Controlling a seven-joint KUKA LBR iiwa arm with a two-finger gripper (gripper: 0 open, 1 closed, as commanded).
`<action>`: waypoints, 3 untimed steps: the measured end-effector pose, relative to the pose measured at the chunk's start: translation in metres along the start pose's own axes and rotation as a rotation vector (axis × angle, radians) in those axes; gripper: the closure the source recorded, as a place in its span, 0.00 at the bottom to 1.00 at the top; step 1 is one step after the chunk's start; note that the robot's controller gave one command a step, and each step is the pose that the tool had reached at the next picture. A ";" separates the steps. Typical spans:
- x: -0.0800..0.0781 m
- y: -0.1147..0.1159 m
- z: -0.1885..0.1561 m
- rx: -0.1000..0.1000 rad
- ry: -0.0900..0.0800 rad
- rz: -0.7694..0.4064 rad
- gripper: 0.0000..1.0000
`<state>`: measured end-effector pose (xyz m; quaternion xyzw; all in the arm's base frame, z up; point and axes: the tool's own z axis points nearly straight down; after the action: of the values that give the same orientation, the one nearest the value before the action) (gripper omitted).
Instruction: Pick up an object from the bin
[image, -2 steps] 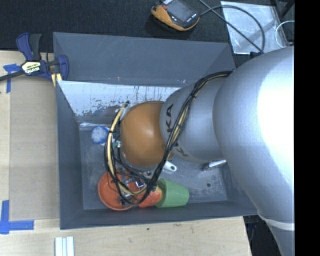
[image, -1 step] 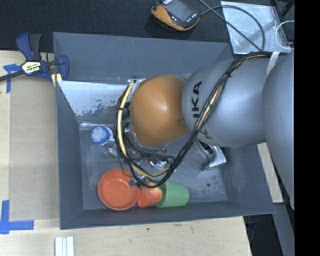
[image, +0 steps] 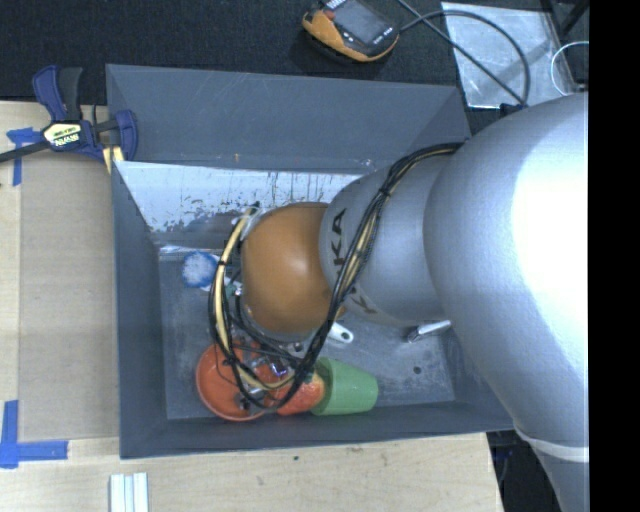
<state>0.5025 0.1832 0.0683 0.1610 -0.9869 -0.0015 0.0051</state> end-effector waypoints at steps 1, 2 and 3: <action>-0.025 0.023 -0.002 0.009 -0.015 -0.586 0.00; -0.008 0.006 -0.001 0.002 -0.008 -0.181 1.00; -0.006 0.004 -0.001 0.001 -0.006 -0.066 1.00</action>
Offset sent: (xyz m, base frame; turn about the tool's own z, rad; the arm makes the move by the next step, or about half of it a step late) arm 0.0000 0.0000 0.0000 0.0000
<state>0.5071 0.1886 0.0694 0.1934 -0.9811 -0.0016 0.0018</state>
